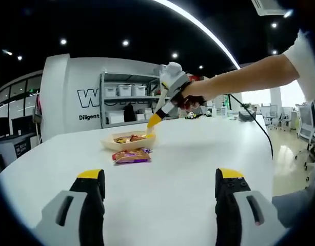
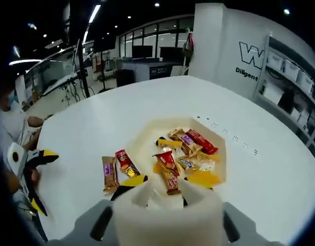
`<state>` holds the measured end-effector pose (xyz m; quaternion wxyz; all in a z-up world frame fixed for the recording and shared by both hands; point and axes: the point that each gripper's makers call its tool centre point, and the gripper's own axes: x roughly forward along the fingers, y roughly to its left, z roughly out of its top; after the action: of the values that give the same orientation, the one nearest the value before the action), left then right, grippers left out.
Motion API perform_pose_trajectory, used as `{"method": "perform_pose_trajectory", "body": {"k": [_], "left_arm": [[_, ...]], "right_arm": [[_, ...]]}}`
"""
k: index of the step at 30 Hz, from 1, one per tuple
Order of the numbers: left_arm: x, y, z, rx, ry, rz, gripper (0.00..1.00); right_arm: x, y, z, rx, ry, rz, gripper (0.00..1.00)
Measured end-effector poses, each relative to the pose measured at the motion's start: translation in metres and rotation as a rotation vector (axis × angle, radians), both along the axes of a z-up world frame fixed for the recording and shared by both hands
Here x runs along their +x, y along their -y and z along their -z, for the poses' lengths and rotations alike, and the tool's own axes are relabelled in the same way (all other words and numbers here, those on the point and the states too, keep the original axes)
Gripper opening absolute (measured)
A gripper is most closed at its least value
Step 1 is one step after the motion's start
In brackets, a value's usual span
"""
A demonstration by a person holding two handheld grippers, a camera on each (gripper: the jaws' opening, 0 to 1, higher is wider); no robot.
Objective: Place the target food into the container with the food tongs after gripping and lifting it, then release it inside without dropping or visibly crushing the food.
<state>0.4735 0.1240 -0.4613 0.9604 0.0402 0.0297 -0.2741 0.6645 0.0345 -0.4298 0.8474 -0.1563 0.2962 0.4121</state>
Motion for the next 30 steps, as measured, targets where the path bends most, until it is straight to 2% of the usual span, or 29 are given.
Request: {"method": "perform_pose_trajectory", "body": {"k": [4, 5, 6, 10, 15, 24, 30], "left_arm": [[0.001, 0.000, 0.001, 0.002, -0.001, 0.001, 0.87], [0.000, 0.000, 0.001, 0.001, -0.002, 0.002, 0.87], [0.001, 0.000, 0.001, 0.002, -0.003, 0.002, 0.87], [0.000, 0.000, 0.000, 0.002, 0.003, 0.004, 0.87], [0.001, -0.001, 0.000, 0.000, 0.002, 0.001, 0.87], [0.000, 0.000, 0.001, 0.004, -0.002, 0.003, 0.87], [-0.001, 0.001, 0.001, 0.003, -0.002, 0.003, 0.87]], "right_arm": [[-0.012, -0.008, 0.000, 0.013, -0.029, -0.021, 0.21], [-0.020, -0.016, -0.002, 0.054, -0.064, -0.031, 0.21], [-0.026, -0.021, -0.003, 0.066, -0.071, -0.043, 0.21], [-0.036, -0.032, -0.002, 0.079, -0.075, -0.061, 0.21], [-0.054, -0.049, 0.009, 0.074, -0.098, -0.097, 0.21], [-0.070, -0.064, 0.019, 0.056, -0.102, -0.122, 0.21], [-0.067, -0.069, 0.026, 0.038, -0.094, -0.126, 0.22]]}}
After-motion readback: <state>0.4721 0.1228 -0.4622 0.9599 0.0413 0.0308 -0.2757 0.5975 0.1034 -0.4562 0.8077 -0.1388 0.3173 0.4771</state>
